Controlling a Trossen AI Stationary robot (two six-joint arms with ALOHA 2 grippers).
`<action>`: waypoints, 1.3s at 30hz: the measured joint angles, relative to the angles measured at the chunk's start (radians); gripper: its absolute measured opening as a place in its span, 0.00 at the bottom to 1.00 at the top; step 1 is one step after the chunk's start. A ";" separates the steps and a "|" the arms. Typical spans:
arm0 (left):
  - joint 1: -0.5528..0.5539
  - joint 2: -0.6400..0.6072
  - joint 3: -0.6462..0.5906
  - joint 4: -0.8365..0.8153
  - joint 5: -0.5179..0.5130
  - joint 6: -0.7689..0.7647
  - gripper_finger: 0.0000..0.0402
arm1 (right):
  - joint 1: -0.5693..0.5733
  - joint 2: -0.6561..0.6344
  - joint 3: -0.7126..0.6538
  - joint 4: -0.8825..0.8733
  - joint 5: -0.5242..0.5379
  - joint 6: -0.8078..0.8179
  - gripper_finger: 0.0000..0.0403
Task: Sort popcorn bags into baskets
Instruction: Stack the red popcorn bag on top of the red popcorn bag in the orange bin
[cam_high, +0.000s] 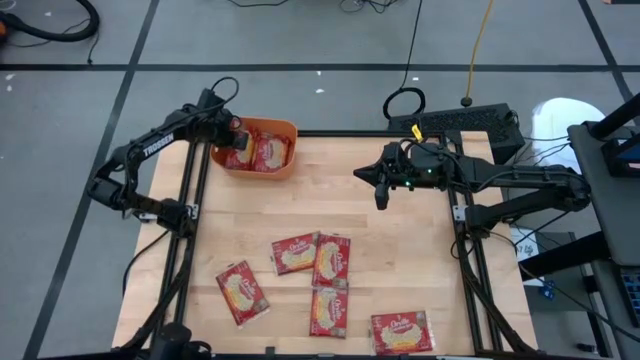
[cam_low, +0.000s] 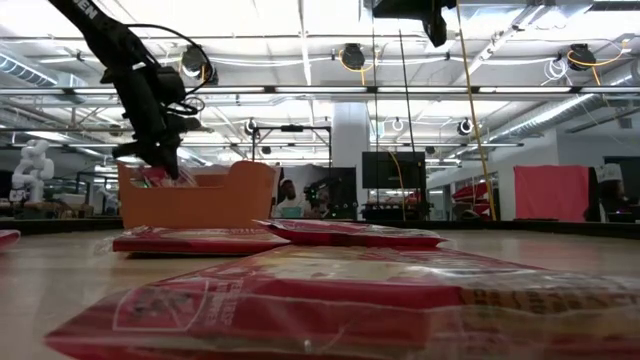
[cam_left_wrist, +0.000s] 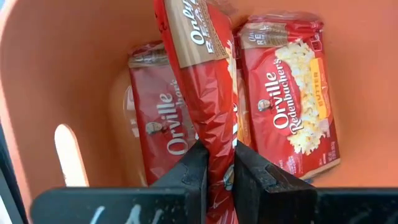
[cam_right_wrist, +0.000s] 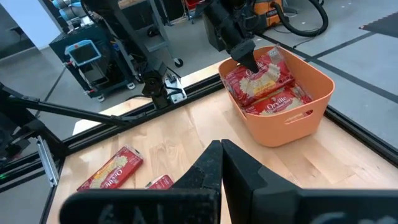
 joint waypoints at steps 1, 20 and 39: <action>0.000 0.000 -0.003 0.004 0.000 0.003 0.13 | 0.000 0.000 0.000 0.000 0.000 0.000 0.00; -0.001 0.000 -0.033 0.030 0.014 0.006 0.52 | 0.000 0.000 0.000 0.001 0.000 0.009 0.00; -0.067 -0.047 0.134 -0.122 -0.148 0.025 0.64 | 0.003 0.000 0.000 0.001 -0.001 0.038 0.00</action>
